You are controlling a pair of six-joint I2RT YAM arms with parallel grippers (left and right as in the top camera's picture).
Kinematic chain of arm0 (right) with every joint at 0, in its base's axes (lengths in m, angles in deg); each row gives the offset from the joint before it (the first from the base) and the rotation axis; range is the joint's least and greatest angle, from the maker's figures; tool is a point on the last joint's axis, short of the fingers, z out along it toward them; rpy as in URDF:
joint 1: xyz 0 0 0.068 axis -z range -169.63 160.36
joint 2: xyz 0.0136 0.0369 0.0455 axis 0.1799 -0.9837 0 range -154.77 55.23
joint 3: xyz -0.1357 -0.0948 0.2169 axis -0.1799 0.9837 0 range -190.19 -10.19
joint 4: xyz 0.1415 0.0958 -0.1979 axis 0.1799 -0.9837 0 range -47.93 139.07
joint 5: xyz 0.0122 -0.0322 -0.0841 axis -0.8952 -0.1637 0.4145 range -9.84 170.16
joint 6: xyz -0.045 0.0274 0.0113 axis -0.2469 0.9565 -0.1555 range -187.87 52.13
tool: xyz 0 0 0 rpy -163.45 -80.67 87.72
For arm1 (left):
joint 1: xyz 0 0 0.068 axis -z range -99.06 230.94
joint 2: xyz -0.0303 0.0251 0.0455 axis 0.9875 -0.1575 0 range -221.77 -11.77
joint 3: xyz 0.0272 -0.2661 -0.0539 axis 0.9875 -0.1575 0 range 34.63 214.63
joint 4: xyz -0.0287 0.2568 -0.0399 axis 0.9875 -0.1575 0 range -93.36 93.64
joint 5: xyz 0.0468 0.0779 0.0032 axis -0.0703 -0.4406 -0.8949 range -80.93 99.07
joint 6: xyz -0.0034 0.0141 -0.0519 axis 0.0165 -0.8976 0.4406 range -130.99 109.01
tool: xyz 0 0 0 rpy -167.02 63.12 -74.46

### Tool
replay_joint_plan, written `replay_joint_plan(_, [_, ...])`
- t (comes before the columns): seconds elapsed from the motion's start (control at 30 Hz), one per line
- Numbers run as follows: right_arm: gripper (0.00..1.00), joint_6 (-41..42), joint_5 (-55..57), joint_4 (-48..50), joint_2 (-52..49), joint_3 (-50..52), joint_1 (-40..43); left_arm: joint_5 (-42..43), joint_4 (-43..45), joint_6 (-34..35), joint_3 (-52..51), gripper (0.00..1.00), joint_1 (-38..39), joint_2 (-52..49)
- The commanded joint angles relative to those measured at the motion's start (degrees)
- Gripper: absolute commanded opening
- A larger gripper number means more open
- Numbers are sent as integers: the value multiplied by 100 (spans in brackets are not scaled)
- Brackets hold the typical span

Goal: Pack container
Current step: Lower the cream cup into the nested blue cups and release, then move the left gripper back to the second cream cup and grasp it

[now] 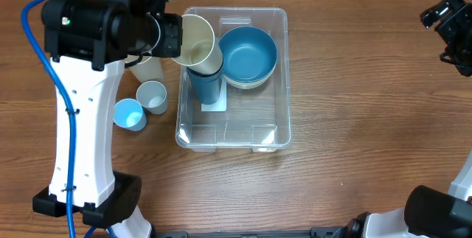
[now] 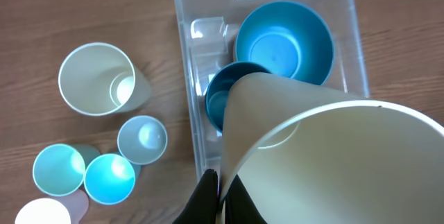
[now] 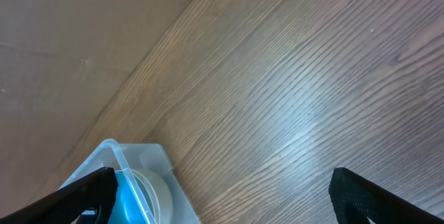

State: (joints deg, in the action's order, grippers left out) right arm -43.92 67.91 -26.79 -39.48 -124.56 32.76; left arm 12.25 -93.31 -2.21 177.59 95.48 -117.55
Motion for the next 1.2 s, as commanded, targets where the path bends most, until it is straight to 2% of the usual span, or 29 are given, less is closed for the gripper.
replay_joint_plan(0.0, [100,11,-28,28,37,-35,-9,-101,15,-92,-275,5,15,15])
replay_joint_plan(0.17, [100,11,-28,28,37,-35,-9,-376,146,-81,-492,6,15,13])
replay_joint_plan(0.2, [100,11,-28,28,37,-35,-9,-380,240,13,-472,14,15,17])
replay_joint_plan(0.27, [100,11,-28,28,37,-35,-9,-387,409,160,-358,51,9,24])
replay_joint_plan(0.33, [100,11,-31,28,37,-35,-9,-490,570,317,-195,67,-31,26])
replay_joint_plan(0.43, [100,11,-28,28,37,-35,-9,-682,767,581,-96,79,-262,26])
replay_joint_plan(0.63, [100,11,-28,28,37,-35,-9,-841,872,1311,-109,80,-1576,-61])
replay_joint_plan(0.8, [100,11,-28,31,37,-35,-9,-203,929,1399,-109,74,-2465,-826])
replay_joint_plan(1.03, [100,11,-28,28,37,-35,-9,728,1091,1399,-109,60,-2651,-2098])
replay_joint_plan(1.17, [100,11,-31,28,37,-35,-9,741,1045,1309,-109,56,-2640,-2424])
